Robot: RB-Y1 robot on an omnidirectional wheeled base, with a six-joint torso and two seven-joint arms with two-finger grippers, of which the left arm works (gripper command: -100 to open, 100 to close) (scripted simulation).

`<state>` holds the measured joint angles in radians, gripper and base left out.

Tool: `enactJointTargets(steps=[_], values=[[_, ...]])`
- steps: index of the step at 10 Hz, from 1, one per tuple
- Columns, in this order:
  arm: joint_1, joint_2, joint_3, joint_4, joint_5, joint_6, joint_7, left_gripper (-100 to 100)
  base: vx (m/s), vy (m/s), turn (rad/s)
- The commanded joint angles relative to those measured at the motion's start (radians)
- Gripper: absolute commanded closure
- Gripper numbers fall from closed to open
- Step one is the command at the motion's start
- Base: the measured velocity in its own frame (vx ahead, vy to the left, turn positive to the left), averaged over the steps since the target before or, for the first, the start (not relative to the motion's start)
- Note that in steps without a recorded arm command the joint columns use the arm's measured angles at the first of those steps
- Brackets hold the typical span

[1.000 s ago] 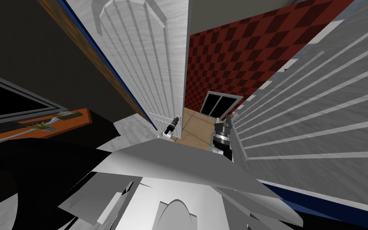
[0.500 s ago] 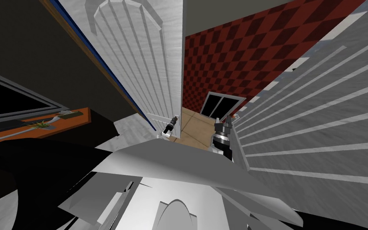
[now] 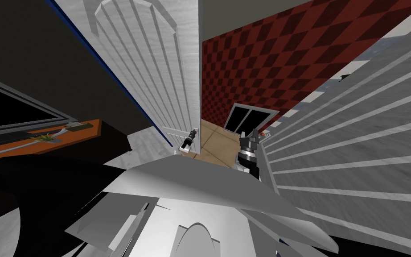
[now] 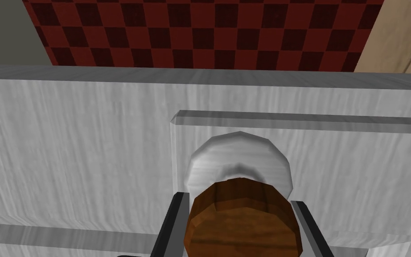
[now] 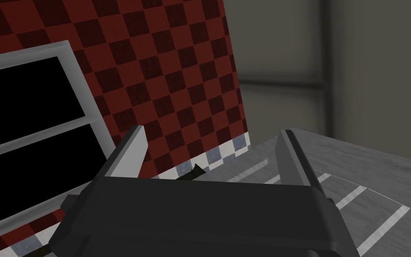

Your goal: Push the door open

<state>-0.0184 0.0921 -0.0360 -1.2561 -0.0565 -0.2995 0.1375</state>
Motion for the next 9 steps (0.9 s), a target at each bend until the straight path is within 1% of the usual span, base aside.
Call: enactJointTargets(steps=[1, 3, 6, 8, 9], values=[[-0.008, -0.003, 0.028, -0.006, 0.002, 0.006, -0.010, 100, 0.136, -0.118, 0.077], [-0.016, -0.009, 0.058, 0.005, 0.005, 0.007, -0.018, 100, 0.158, -0.128, 0.074], [-0.025, -0.019, 0.093, 0.018, 0.010, 0.008, -0.027, 100, 0.183, -0.128, 0.081], [-0.030, -0.024, 0.111, 0.025, 0.012, 0.008, -0.032, 100, 0.150, -0.114, 0.057], [-0.027, -0.021, 0.106, 0.026, 0.011, 0.008, -0.031, 100, 0.068, -0.040, 0.029]])
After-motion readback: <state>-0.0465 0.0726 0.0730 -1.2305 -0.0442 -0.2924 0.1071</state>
